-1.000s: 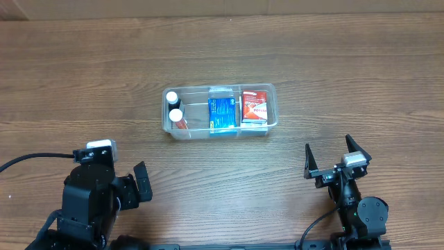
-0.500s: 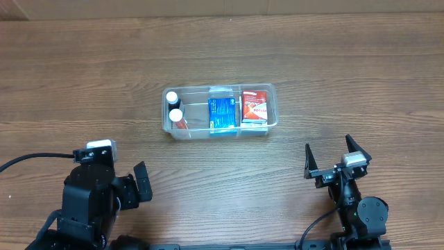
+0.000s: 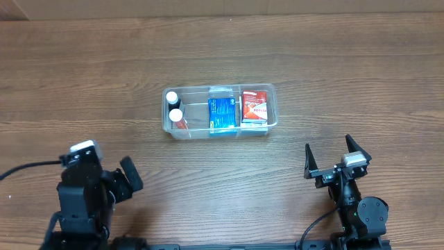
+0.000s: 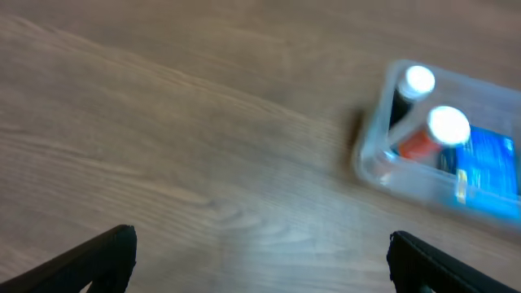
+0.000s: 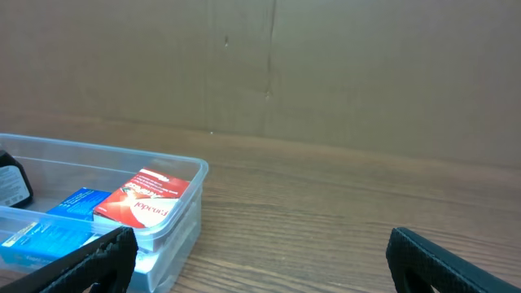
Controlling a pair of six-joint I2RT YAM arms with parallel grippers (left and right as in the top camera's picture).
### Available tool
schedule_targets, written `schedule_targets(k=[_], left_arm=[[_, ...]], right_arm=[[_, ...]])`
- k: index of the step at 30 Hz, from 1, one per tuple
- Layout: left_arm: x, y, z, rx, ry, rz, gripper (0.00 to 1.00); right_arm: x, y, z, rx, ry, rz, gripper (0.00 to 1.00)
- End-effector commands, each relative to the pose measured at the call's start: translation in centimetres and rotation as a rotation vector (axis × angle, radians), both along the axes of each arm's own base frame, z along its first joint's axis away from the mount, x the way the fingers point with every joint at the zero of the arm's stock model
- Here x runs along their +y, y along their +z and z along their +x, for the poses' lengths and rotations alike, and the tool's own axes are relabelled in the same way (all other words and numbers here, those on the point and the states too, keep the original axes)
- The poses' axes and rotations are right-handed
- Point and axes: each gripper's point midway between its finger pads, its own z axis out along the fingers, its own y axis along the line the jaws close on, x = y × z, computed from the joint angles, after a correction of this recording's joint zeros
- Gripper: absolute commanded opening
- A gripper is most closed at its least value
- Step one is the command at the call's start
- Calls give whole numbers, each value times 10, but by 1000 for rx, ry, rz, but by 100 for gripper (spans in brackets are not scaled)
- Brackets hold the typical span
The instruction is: Pack container
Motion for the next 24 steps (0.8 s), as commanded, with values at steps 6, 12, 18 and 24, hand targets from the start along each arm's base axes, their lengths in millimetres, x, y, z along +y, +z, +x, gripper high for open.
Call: schedule_targets(k=[6,12,18,24], left_arm=[[-4,-41,18,-270,-65,15,100],[-14,-41,43,-499,-182,122,100],[-22,-34,54,-655,-282,281,100],[-20,-48,57,-699,-282,329,100]], right_arm=[[-2,-2,0,-3,-7,4,100],[-2,-2,0,-3,-7,4,100],[-2,-2,0,-3,-7,4,100],[-2,-2,0,-3,-7,4,100]])
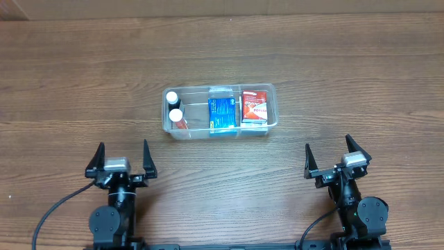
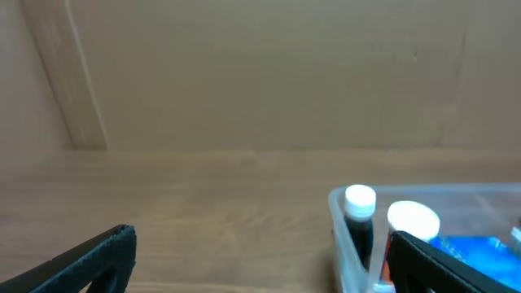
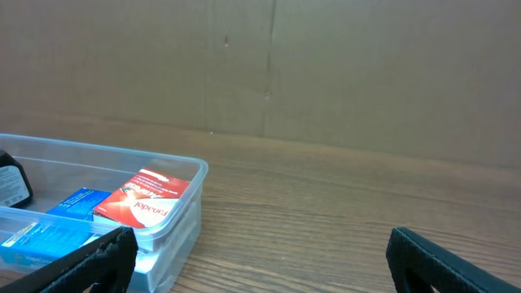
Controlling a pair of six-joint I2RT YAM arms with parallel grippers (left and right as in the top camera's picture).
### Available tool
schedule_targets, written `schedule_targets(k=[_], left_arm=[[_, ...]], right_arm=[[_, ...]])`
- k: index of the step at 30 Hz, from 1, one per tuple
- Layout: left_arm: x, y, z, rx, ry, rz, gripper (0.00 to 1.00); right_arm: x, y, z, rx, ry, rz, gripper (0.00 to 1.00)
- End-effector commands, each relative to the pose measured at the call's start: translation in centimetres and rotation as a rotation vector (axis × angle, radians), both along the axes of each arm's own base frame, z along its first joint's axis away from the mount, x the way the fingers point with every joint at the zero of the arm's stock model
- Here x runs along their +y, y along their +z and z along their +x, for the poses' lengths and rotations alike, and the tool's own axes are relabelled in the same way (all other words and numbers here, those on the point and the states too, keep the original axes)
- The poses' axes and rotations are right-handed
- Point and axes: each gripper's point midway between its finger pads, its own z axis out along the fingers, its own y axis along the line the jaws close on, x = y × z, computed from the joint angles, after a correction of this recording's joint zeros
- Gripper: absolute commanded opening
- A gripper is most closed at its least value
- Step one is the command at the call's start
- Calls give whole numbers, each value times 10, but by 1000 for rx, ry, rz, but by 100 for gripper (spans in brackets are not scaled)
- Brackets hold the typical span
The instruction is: Pack container
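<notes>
A clear plastic container (image 1: pixel 272 97) sits mid-table. It holds two white-capped bottles (image 1: pixel 173 105) at its left end, a blue packet (image 1: pixel 222 111) in the middle and a red packet (image 1: pixel 254 105) at its right end. My left gripper (image 1: pixel 121 158) rests near the front edge, lower left of the container, open and empty. My right gripper (image 1: pixel 338 155) rests at the lower right, open and empty too. The left wrist view shows the bottles (image 2: pixel 361 203) at the right; the right wrist view shows the red packet (image 3: pixel 145 199) in the container (image 3: pixel 191 171).
The wooden table (image 1: pixel 83 76) stretches around the container. A cardboard wall (image 3: pixel 326 65) stands behind the table. Black cables (image 1: pixel 52 212) trail from the arm bases at the front edge.
My left arm has moved from a raised, turned pose at the far lower left to a low rest pose facing the container. The right arm and the container's contents are unchanged.
</notes>
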Motion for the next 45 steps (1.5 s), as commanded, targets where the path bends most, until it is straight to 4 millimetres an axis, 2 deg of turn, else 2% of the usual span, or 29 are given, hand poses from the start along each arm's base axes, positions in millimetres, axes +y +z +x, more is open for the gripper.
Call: schedule_targets(k=[1,6,16,45], left_arm=[[1,-15,0,21,-2,90,100],[0,-35,0,101,-8,78,100],[-2,-35,0,93,-18,-45,100],[-2,-35,0,94,-18,-46,100]], right_arm=[[-2,-2,0,-4,-7,4,100],[-2,-2,0,-4,-7,4,100],[-2,-2,0,-4,-7,4,100],[-2,-2,0,-4,-7,4,100]])
